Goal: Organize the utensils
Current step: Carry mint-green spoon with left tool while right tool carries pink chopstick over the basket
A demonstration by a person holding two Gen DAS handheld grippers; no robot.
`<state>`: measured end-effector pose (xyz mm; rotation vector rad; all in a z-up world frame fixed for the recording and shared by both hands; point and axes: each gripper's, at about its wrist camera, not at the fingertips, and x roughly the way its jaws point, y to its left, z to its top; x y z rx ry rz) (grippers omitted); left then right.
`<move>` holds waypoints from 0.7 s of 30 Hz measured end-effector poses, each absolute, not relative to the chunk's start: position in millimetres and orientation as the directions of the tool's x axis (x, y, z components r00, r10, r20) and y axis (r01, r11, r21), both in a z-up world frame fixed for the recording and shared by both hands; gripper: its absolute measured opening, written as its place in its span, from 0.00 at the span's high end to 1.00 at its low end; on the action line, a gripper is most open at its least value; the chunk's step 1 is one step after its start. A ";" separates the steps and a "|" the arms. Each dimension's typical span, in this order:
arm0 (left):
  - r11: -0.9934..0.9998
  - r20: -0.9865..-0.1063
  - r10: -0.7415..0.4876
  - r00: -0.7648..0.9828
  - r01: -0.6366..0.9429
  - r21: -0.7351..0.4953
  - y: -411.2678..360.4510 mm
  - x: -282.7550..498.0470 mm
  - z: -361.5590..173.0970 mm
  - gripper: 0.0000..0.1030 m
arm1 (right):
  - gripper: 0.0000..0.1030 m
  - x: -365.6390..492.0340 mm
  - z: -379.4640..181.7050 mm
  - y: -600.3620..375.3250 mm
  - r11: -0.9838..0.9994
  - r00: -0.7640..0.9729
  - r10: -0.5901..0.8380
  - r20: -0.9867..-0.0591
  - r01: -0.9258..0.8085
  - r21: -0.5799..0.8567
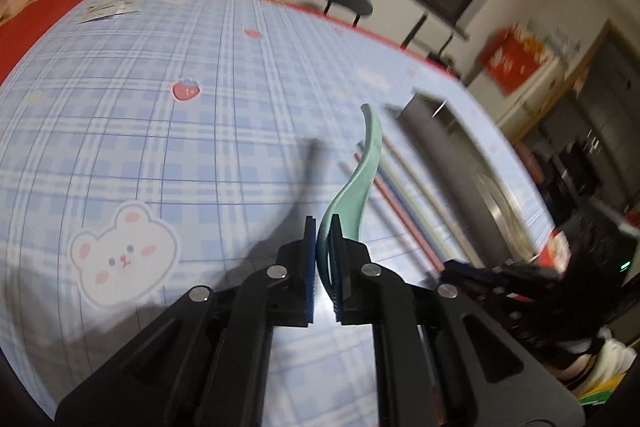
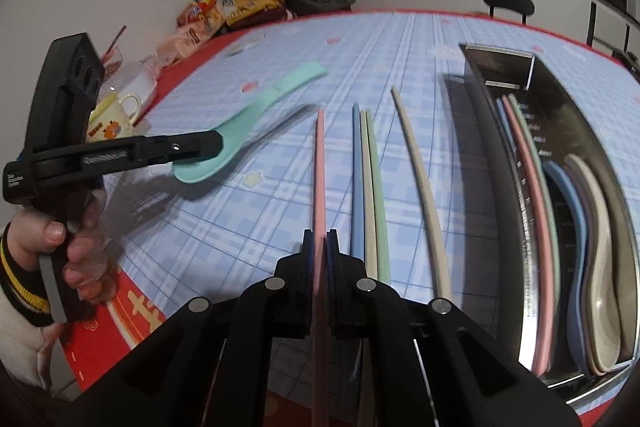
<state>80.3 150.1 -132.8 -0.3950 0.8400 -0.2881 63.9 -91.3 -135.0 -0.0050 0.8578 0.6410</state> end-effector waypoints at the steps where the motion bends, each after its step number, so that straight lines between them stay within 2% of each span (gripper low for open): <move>1: 0.882 -0.646 -0.402 0.648 0.086 -0.463 152.5 76.5 -130.2 0.90 | 0.94 62.9 -134.0 -92.0 0.807 0.479 0.535 -0.696 -0.534 0.252; 9: 0.775 -0.511 -0.405 0.759 -0.012 -0.632 164.8 34.2 -116.5 0.90 | 0.94 63.6 -128.7 -106.3 0.785 0.493 0.594 -0.635 -0.529 0.323; 21: 0.752 -0.485 -0.409 0.773 -0.015 -0.659 114.6 33.6 -95.7 0.90 | 0.94 71.3 -118.1 -149.7 0.714 0.499 0.700 -0.510 -0.505 0.486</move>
